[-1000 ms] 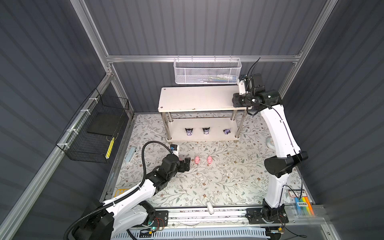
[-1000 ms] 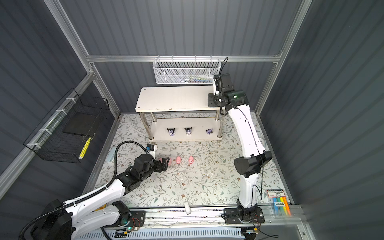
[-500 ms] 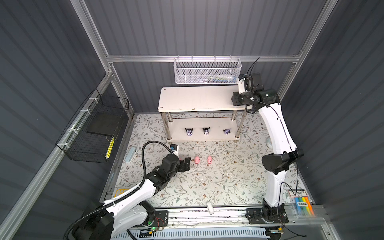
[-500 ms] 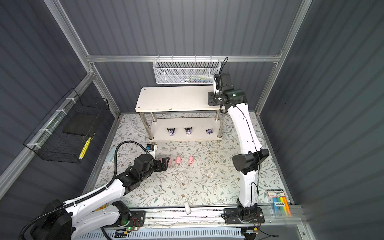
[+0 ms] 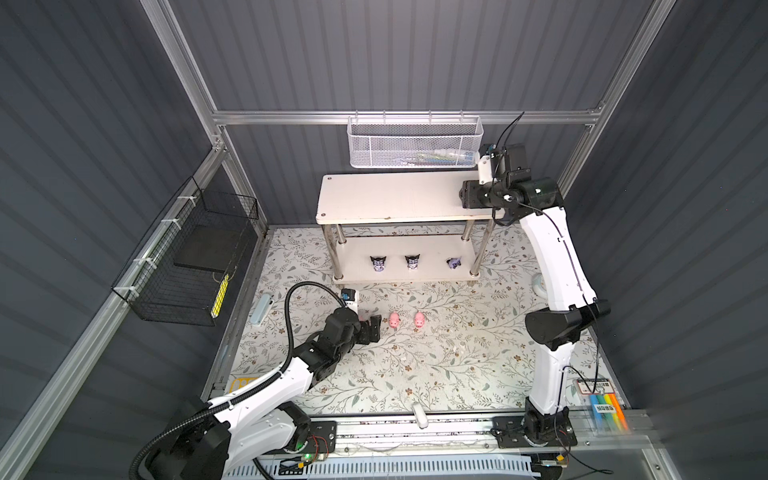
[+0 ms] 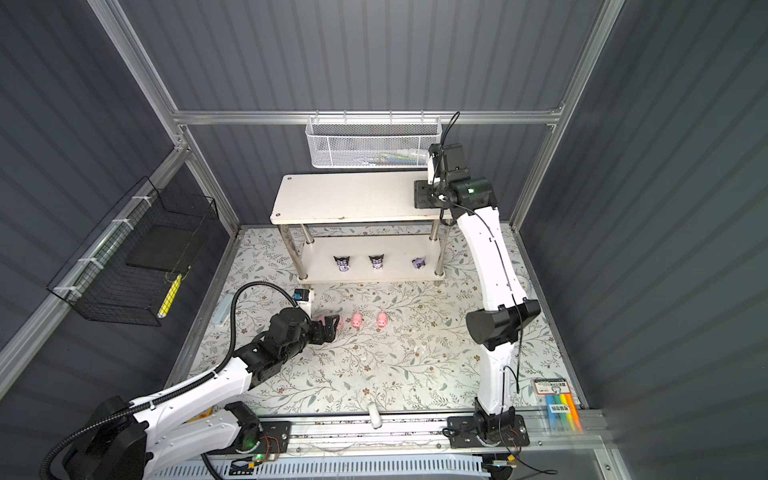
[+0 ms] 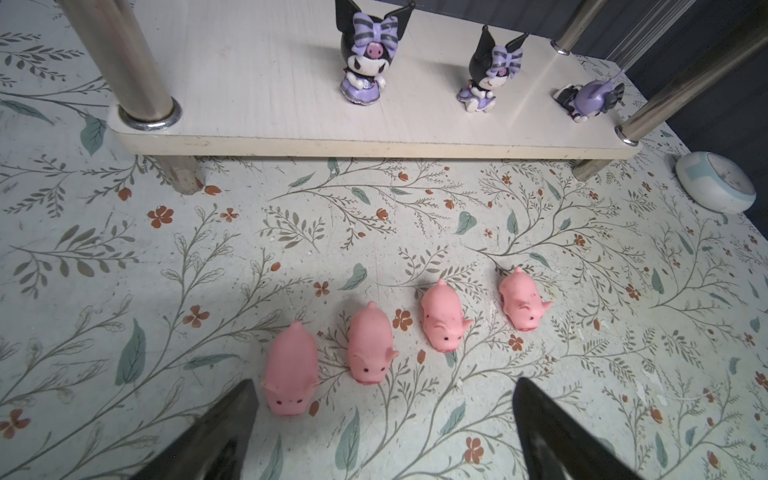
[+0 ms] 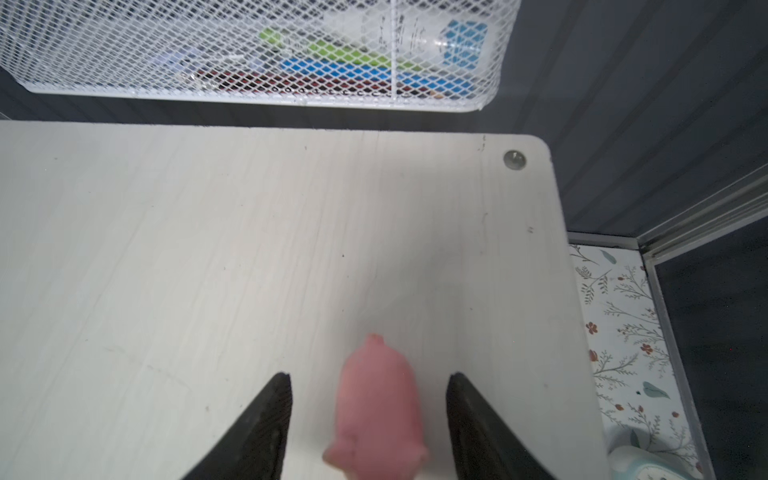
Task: Place and organize the plastic toys onto the shelf
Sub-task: 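Lower the pink pig onto the shelf top and open the right gripper, then draw the right gripper back and move it over the next pink pig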
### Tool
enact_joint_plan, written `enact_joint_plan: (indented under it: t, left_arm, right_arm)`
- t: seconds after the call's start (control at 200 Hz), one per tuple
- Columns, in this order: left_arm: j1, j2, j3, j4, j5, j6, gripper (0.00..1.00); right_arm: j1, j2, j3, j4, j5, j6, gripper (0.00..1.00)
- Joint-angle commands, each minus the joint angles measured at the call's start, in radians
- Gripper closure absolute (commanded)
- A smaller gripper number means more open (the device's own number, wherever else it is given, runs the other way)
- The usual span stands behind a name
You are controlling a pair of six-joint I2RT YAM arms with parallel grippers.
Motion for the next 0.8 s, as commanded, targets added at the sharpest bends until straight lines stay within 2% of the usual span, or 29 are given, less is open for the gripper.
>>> enact_joint_plan:
  t: [0.0, 0.14, 0.355, 0.58, 0.69, 0.795]
  left_arm:
    - [-0.003, 0.002, 0.020, 0.011, -0.002, 0.009, 0.04]
    - [-0.003, -0.002, 0.020, 0.012, -0.001, 0.006, 0.04]
    - [-0.003, 0.001, 0.033, 0.009, -0.003, 0.007, 0.04]
    - [-0.003, 0.029, 0.067, 0.011, -0.030, 0.020, 0.04]
    - [-0.003, 0.053, 0.085, 0.022, -0.035, 0.024, 0.04]
    - [-0.003, 0.076, 0.100, 0.033, -0.034, 0.025, 0.04]
  right_arm:
    - [-0.005, -0.083, -0.014, 0.046, -0.004, -0.005, 0.34]
    - [-0.004, -0.201, -0.127, 0.126, -0.014, 0.002, 0.32]
    - [0.024, -0.438, -0.403, 0.257, -0.012, -0.001, 0.30]
    - [0.127, -0.730, -0.828, 0.384, 0.090, -0.013, 0.29]
    - [0.196, -0.876, -1.057, 0.476, 0.162, -0.002, 0.28]
    - [0.250, -0.990, -1.204, 0.508, 0.249, 0.018, 0.27]
